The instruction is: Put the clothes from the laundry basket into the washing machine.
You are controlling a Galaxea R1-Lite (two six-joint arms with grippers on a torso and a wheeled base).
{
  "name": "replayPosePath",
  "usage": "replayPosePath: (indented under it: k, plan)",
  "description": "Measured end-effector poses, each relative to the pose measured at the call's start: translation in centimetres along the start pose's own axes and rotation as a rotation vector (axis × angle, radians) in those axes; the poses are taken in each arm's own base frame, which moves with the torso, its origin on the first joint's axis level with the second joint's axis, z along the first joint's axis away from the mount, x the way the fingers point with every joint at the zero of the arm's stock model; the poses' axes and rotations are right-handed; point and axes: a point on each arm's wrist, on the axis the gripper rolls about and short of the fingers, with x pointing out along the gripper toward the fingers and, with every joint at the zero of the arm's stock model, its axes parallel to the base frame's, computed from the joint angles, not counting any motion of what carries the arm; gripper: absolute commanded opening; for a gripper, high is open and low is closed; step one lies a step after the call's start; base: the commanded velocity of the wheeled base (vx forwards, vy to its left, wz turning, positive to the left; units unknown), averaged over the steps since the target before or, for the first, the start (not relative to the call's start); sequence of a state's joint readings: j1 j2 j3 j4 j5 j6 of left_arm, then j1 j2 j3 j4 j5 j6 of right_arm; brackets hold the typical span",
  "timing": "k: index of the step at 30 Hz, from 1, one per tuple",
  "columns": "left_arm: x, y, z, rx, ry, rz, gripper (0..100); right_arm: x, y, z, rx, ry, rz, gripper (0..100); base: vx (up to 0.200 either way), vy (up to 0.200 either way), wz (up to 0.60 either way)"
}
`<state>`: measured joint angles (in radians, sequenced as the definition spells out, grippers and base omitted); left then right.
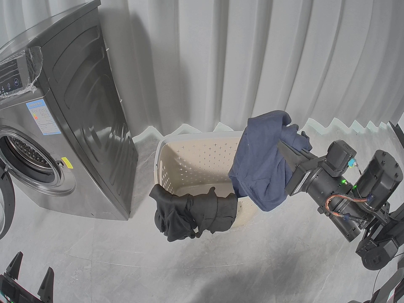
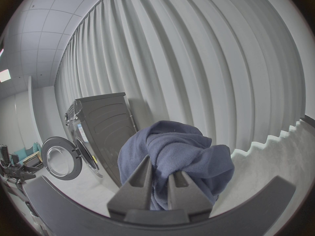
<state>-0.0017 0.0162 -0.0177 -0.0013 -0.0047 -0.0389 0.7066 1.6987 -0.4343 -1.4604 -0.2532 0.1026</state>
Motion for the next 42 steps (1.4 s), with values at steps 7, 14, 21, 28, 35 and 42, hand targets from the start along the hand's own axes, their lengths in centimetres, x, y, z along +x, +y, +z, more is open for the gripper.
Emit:
replayPosePath:
  k: [7, 14, 21, 28, 35, 42]
  plan:
    - [0.0, 0.0, 0.0, -0.001, 0.000, 0.000, 100, 0.0, 0.7, -0.3, 0.010, 0.004, 0.028, 0, 0.000, 0.200, 0.00]
    - [0.0, 0.0, 0.0, -0.001, 0.000, 0.000, 100, 0.0, 0.8, -0.3, 0.014, -0.004, 0.036, 0, 0.000, 0.200, 0.00]
    - [0.0, 0.0, 0.0, -0.001, 0.000, 0.000, 100, 0.0, 0.9, -0.4, 0.015, -0.002, 0.040, 0, 0.000, 0.200, 0.00]
    - [0.0, 0.0, 0.0, 0.000, 0.000, 0.000, 100, -0.1, 1.0, -0.4, 0.015, 0.000, 0.043, 0, 0.000, 0.200, 0.00]
    - [0.0, 0.0, 0.0, -0.001, 0.000, 0.000, 100, -0.1, 1.3, -0.3, 0.021, -0.007, 0.056, 0, 0.000, 0.200, 0.00]
    - [0.0, 0.0, 0.0, -0.001, 0.000, 0.000, 100, -0.1, 1.3, -0.2, 0.024, -0.017, 0.061, 0, 0.000, 0.200, 0.00]
